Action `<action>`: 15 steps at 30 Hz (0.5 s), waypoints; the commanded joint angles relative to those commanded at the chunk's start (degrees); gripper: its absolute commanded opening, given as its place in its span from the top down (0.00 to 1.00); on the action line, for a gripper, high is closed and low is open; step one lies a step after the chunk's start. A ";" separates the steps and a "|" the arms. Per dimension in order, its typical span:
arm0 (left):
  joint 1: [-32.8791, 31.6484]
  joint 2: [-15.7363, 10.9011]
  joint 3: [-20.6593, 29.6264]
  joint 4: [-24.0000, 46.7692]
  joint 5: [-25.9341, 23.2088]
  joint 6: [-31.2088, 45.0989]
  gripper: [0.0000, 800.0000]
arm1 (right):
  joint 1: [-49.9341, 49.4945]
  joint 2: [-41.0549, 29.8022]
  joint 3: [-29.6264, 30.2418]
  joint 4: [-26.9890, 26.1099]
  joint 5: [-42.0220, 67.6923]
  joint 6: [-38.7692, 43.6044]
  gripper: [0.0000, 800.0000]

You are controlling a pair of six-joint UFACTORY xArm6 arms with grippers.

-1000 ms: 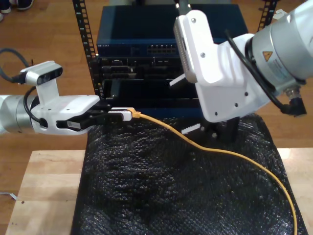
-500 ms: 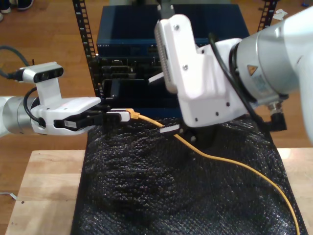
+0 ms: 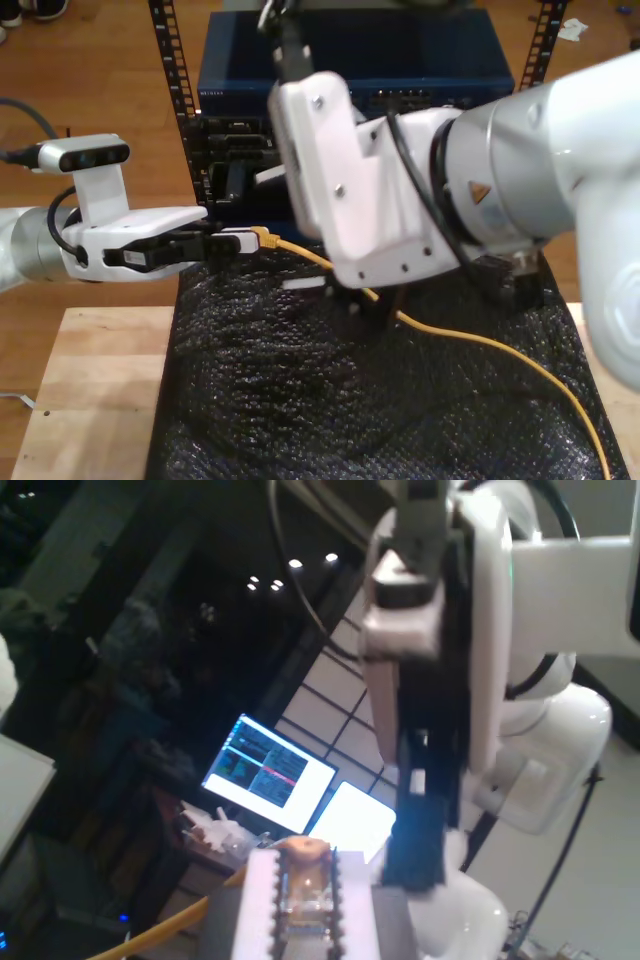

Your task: Grab the cable and plug it in

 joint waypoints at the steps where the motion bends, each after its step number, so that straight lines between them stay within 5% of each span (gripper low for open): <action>1: 0.09 0.18 0.00 -0.35 0.35 0.00 0.97 | 0.00 -0.18 0.18 0.00 -0.18 0.00 0.05; 15: 0.00 1.58 0.09 -1.85 4.57 -1.85 0.97 | 0.26 -1.14 2.46 0.09 -5.71 -0.79 0.05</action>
